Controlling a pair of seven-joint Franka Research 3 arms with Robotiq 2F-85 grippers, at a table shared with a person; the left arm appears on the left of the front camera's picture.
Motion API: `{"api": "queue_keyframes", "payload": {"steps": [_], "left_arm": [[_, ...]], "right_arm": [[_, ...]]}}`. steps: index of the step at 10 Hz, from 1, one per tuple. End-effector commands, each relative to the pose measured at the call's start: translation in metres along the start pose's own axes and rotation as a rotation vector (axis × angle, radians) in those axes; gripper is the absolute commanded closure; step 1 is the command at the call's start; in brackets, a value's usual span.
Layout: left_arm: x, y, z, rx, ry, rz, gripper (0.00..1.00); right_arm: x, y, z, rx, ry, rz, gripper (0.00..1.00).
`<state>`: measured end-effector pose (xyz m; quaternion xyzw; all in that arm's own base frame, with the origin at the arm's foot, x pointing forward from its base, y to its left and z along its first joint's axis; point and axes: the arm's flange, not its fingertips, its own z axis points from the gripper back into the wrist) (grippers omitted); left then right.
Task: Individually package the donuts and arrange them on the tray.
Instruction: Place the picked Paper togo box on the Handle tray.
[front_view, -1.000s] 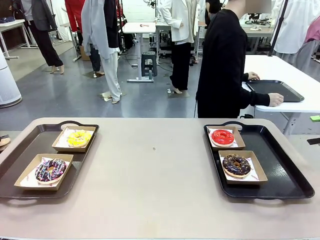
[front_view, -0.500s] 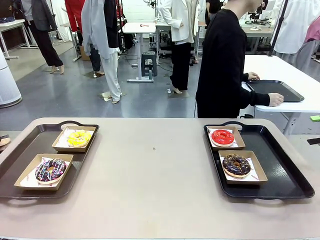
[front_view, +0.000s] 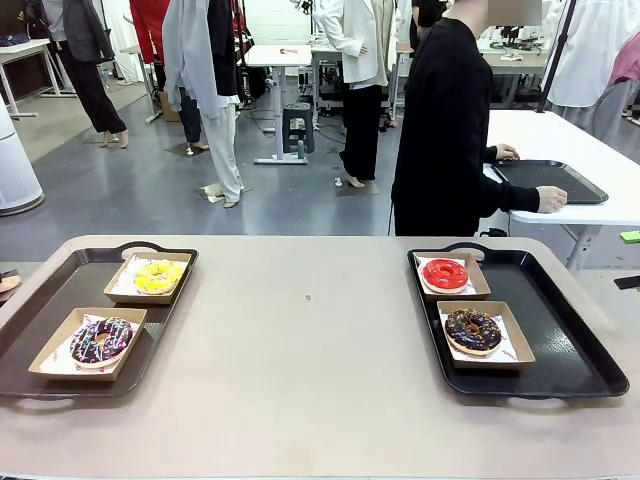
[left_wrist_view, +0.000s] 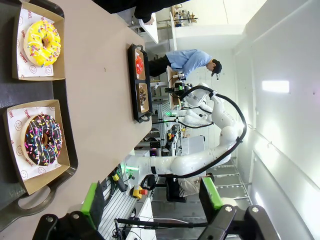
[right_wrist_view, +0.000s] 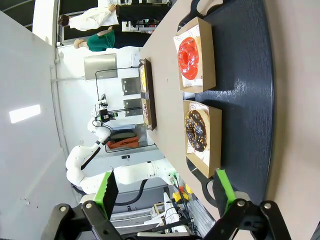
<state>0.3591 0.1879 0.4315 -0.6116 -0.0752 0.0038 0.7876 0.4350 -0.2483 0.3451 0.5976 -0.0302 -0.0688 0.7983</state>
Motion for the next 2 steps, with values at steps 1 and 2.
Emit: {"api": "queue_keyframes", "payload": {"steps": [1,2], "left_arm": [[-0.0008,-0.0022,0.0014,-0.006,-0.003,-0.008,0.0],[-0.0008,-0.0022,0.0014,-0.006,-0.003,-0.008,0.0]], "right_arm": [[-0.0039,0.0021,-0.0008,-0.014,0.003,-0.02,0.0],[-0.0039,0.0021,-0.0008,-0.014,0.003,-0.02,0.0]]}}
